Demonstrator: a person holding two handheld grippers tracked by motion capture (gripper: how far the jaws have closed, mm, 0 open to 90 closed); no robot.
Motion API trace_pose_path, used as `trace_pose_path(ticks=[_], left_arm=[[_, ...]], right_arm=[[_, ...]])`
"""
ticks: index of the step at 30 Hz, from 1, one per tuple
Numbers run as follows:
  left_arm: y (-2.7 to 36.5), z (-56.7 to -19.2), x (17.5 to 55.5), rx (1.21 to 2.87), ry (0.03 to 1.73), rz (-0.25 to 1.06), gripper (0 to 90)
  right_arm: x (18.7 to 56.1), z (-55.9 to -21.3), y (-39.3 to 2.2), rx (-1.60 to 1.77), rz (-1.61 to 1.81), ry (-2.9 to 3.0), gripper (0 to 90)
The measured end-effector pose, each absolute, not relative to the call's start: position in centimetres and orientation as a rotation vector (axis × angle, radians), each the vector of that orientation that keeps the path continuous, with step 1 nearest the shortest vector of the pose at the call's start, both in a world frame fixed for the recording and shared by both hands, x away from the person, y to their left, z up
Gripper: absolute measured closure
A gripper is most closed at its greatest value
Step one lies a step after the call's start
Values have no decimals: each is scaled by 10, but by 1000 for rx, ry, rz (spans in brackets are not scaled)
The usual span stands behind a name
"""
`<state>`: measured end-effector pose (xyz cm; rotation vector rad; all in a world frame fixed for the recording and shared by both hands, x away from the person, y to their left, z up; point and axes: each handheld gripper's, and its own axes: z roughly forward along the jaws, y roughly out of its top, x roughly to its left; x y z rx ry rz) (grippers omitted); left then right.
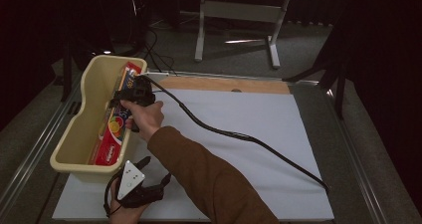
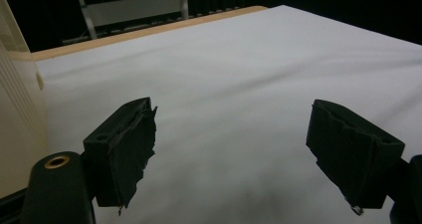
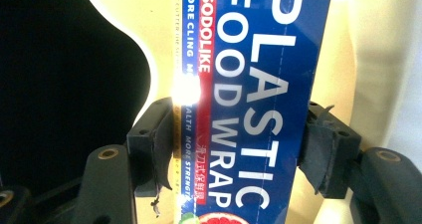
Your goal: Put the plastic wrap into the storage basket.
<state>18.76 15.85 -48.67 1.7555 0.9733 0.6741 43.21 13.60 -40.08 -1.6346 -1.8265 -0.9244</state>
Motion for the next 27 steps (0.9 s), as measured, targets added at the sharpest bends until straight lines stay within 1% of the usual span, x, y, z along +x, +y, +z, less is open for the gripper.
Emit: trace_pose_path(ticks=[3,4,6,9,17,18,19,22,25,27], left_arm=[[160,-487,188,1753,990,687,183],[162,-486,189,1745,994,685,183],[162,-486,188,1746,992,683,195],[160,-487,188,1754,991,677,186],[159,-487,190,1756,986,675,185],[159,-487,190,1757,986,675,185],[159,-487,190,1757,985,676,184],[159,-487,190,1758,985,676,184],[159,-487,190,1755,985,676,184],[158,-487,189,1755,983,679,184]], right_arm=[[431,-399,135,-1617,-934,-1829,345],[430,-396,134,-1619,-934,-1812,309],[428,-389,132,-1594,-953,-1823,320],[428,-384,127,-1565,-940,-1877,338],[425,-387,111,-1398,-907,-2031,381],[425,-387,109,-1357,-919,-2061,377],[424,-387,108,-1326,-928,-2090,350],[424,-386,104,-1209,-921,-2238,313],[425,-385,97,-1145,-908,-2327,319],[420,-383,83,-1094,-1039,-2401,299]])
